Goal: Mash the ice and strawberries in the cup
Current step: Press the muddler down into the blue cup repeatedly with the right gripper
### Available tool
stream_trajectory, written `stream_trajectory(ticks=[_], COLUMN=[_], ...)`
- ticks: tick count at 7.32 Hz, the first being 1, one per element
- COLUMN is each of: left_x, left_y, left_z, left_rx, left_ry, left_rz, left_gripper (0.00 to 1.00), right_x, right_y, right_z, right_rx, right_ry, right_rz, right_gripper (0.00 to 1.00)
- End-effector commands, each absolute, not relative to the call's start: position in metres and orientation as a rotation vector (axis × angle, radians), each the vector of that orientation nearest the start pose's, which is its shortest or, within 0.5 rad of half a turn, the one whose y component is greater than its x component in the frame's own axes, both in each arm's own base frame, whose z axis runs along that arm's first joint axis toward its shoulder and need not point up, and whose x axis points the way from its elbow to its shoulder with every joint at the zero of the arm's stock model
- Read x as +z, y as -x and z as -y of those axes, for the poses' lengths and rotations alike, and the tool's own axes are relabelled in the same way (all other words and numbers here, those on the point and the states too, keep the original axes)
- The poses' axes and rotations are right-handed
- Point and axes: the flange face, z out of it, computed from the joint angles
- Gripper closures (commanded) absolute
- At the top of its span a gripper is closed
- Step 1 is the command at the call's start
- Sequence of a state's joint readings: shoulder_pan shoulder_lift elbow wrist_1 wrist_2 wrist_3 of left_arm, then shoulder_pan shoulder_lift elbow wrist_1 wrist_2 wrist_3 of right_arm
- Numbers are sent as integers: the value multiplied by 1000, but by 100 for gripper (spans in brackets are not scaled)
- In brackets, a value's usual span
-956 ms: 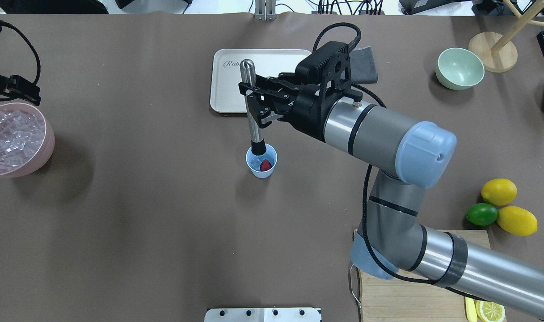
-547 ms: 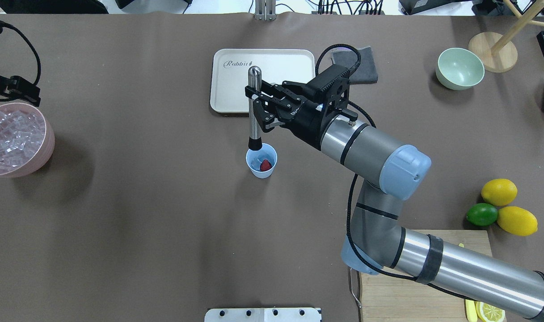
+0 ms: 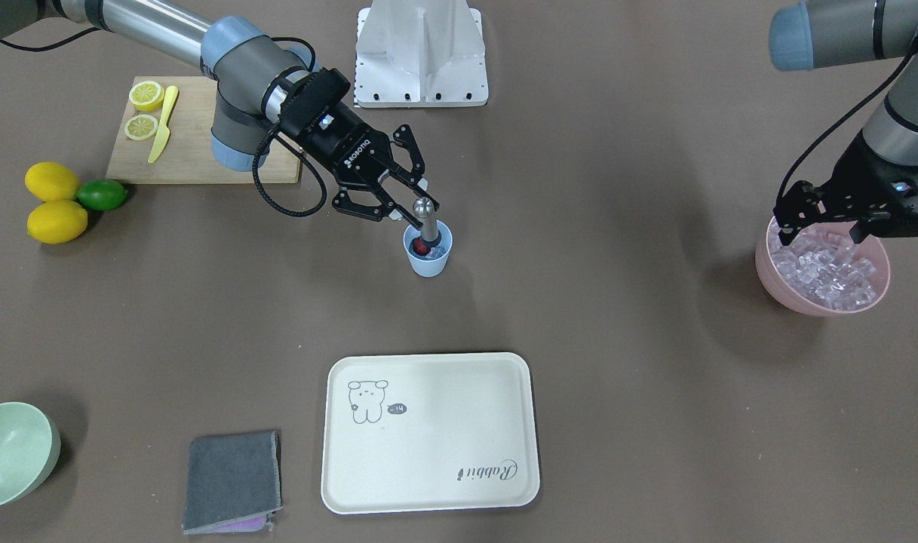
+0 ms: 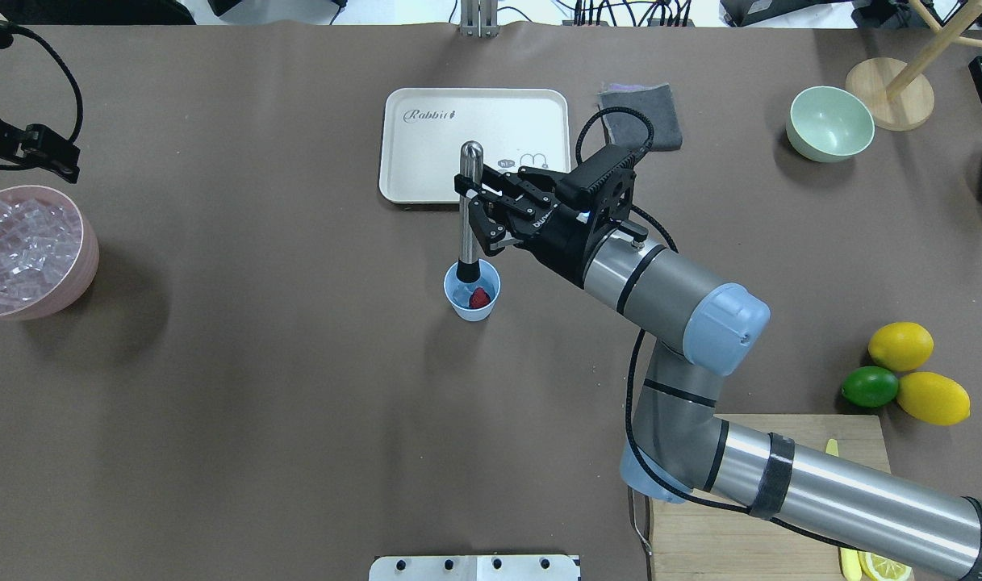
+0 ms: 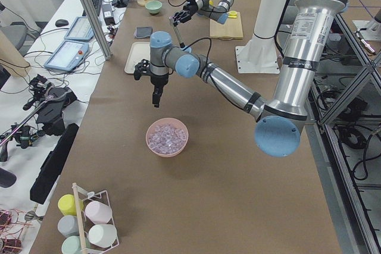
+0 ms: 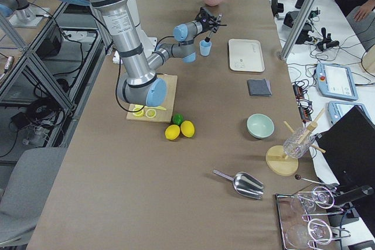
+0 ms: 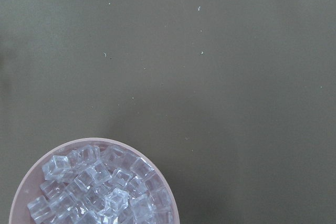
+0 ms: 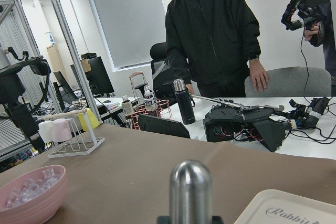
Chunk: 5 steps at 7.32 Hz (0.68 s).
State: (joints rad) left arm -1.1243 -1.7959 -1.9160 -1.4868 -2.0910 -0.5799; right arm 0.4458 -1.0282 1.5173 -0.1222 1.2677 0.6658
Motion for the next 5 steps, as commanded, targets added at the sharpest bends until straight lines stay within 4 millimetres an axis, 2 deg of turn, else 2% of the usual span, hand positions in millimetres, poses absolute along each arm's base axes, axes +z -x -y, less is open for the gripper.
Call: stream_trajectory(ticks=[1,5], left_x=[395,394], left_y=[-164,-163], left_z=[537,536], left_rx=[-3,-5], left_ry=[-158,-161], left_rz=[-674,-673], left_gripper=[3,3], right_x=[224,241], right_y=[497,516], right_z=[407,404], right_rx=[-4,-29], right_ry=[-1340,-1307], right_rz=[1346,1318], right_gripper=[100,100])
